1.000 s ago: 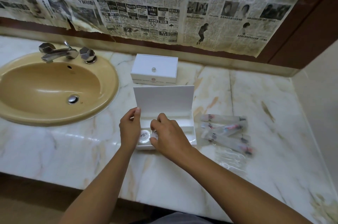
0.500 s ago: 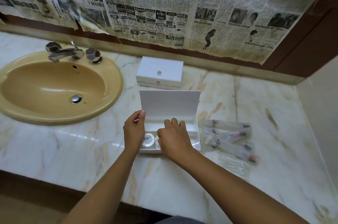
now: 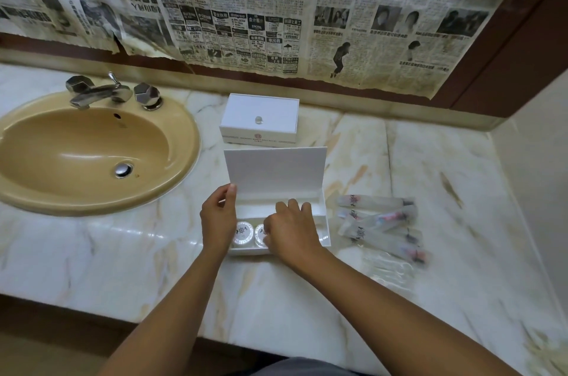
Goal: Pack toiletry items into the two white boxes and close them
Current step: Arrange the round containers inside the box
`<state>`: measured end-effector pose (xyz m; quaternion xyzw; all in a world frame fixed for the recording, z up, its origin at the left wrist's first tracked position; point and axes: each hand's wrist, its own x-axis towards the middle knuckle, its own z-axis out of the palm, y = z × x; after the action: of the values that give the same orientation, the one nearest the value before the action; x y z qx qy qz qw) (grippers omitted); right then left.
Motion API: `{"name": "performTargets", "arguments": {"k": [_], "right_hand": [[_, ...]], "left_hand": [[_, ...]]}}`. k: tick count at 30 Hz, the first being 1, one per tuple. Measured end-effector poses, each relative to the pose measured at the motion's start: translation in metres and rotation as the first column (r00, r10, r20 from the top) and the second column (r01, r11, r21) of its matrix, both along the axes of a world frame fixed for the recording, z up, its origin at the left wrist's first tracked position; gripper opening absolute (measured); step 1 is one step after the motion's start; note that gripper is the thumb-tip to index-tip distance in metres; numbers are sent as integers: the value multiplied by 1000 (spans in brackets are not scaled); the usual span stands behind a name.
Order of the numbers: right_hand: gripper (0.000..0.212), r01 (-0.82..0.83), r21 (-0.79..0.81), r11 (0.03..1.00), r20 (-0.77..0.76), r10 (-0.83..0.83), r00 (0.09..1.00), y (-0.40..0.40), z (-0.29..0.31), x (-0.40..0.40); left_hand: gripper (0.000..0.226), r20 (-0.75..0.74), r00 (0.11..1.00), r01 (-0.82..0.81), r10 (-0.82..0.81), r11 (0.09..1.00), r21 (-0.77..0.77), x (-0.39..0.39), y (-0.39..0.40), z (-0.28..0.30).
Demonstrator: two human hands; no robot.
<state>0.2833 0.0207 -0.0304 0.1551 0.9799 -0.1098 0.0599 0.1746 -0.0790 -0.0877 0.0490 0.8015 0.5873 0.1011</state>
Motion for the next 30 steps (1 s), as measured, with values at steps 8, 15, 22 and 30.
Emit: {"name": "performTargets", "arguments": {"k": [8,15,22,30], "right_hand": [[43,141,-137,981,-145,-160,976,22,11,49],[91,260,-143,955,-72,-272,960,36,-2,89],[104,280,-143,949,44,-277,960,35,-21,110],[85,283,-240,929,-20,-296,955,34,-20,109]], "left_hand": [[18,4,1000,1,-1,1000,-3,0,1,1],[15,-15,1000,5,-5,1000,-9,2,1,2],[20,-20,1000,-5,5,1000,-17,1,1,0],[22,-9,1000,-10,10,1000,-11,2,2,0]]}}
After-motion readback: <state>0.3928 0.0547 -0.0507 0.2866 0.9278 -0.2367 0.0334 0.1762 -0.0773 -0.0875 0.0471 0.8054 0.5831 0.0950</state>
